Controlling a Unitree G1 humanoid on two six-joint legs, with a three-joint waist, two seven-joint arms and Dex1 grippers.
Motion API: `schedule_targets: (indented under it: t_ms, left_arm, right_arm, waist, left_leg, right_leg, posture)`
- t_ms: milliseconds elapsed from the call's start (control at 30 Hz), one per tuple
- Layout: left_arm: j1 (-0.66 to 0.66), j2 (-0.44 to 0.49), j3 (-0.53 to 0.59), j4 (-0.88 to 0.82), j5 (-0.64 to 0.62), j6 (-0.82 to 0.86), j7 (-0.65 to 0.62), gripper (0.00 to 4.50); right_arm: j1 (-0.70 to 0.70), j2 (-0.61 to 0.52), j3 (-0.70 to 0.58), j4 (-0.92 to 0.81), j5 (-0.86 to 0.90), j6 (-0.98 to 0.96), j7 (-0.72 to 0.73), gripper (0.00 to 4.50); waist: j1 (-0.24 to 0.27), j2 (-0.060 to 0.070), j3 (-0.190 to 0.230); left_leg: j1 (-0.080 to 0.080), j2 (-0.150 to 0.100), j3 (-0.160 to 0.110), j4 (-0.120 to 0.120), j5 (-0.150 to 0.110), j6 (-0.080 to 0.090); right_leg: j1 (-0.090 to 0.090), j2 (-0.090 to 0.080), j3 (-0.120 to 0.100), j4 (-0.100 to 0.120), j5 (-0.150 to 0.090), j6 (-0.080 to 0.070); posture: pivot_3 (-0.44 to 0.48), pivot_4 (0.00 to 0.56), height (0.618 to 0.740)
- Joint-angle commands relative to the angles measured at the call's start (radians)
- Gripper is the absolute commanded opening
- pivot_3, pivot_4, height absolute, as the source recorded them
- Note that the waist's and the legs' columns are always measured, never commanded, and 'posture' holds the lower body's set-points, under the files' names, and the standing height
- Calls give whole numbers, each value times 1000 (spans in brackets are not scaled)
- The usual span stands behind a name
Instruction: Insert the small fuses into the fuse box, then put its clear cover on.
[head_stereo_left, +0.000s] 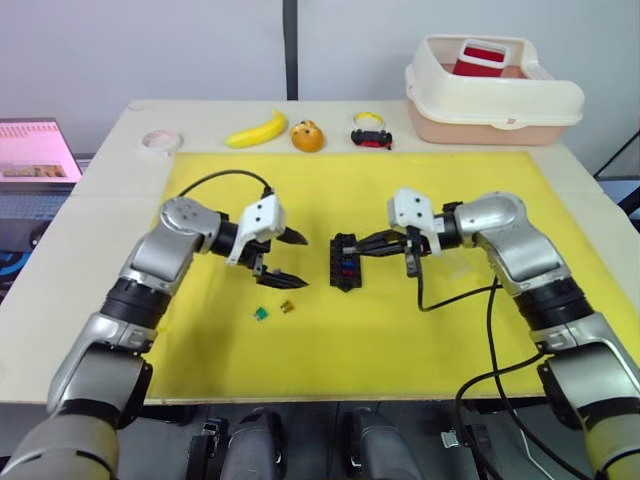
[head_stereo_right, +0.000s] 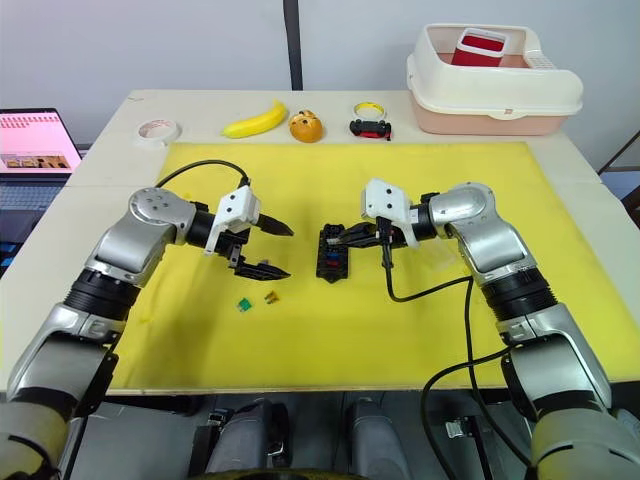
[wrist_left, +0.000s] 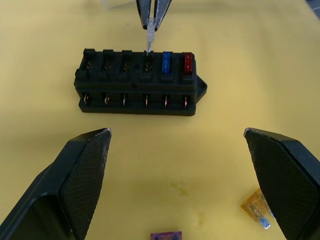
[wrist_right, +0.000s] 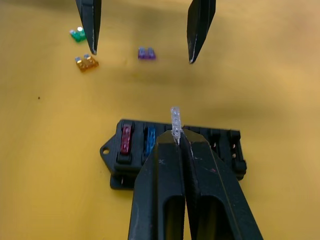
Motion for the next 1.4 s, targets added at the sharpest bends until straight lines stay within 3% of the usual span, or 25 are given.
schedule_targets:
  t_ms: [33,1400]
  left_arm:
    - [-7,-4,8,-34,3,-13,12,4468]
    - [-10,-4,6,-47,0,5,27,4468]
  right_arm:
    - [-6,9,-27,16,-10,-28,11,0]
    - [-52,68,-11,175,-109,-38,44,0]
  waist:
    - [1,0,0]
    - [1,0,0]
  left_leg:
    - [0,0,0,0,0,0]
    - [1,0,0,0,0,-1]
  right_leg:
    - [0,0,0,0,0,0]
    - [1,0,0,0,0,0]
  posture:
    - [0,150,739]
    - [0,150,739]
